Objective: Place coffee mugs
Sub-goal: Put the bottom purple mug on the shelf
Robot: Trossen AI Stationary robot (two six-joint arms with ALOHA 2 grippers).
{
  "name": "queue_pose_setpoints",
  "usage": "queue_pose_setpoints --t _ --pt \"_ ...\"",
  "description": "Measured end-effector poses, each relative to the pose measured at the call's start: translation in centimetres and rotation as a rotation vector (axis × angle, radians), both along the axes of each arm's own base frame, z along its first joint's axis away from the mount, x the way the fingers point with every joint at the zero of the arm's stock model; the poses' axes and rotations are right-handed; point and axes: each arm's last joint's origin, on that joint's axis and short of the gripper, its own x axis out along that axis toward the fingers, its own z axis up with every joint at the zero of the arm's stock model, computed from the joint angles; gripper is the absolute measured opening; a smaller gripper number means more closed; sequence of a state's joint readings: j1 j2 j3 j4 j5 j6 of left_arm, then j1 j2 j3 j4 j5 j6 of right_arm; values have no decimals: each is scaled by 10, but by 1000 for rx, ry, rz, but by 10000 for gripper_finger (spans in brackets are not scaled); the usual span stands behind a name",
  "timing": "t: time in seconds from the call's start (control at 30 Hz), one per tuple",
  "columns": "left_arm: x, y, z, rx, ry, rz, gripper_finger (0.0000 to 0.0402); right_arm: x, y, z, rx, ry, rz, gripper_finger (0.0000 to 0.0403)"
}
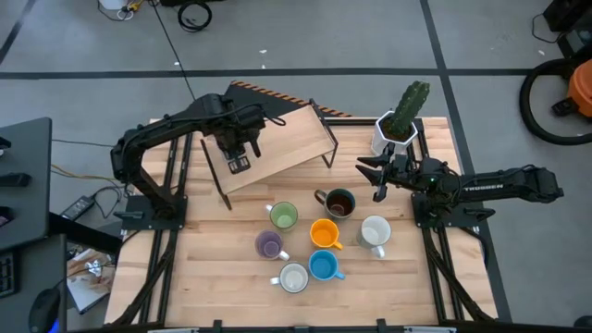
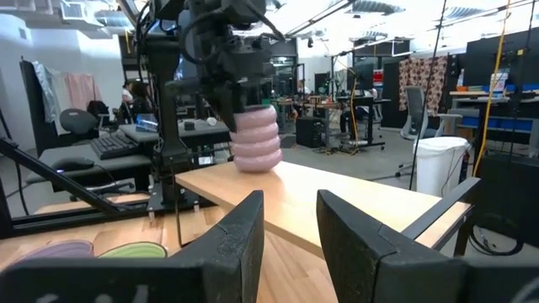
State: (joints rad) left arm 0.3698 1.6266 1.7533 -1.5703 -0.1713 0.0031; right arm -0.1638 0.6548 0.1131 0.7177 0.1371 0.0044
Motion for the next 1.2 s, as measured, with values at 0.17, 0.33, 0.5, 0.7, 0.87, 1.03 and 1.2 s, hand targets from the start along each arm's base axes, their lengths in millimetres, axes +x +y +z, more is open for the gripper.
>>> queue_pose_setpoints --t 0.17,0.33,0.5,0.7,0.87,1.03,1.2 --pt "-7 -2 7 -1 -17 -67 46 0 0 0 3 -1 2 117" --pt "-24 3 19 -57 -85 -98 46 0 0 0 2 -1 8 117" --pt "-47 14 32 -86 -166 -88 45 0 0 0 2 -1 8 117" --pt "-61 25 37 -101 -208 -81 44 0 0 0 1 -3 8 117" --pt "-62 28 32 -117 -200 -114 44 0 0 0 7 -6 10 117" --pt "-61 29 10 -168 -126 -125 44 0 0 0 9 -6 10 117" --pt "-62 29 3 -174 -92 -154 44 0 0 0 9 -5 10 117"
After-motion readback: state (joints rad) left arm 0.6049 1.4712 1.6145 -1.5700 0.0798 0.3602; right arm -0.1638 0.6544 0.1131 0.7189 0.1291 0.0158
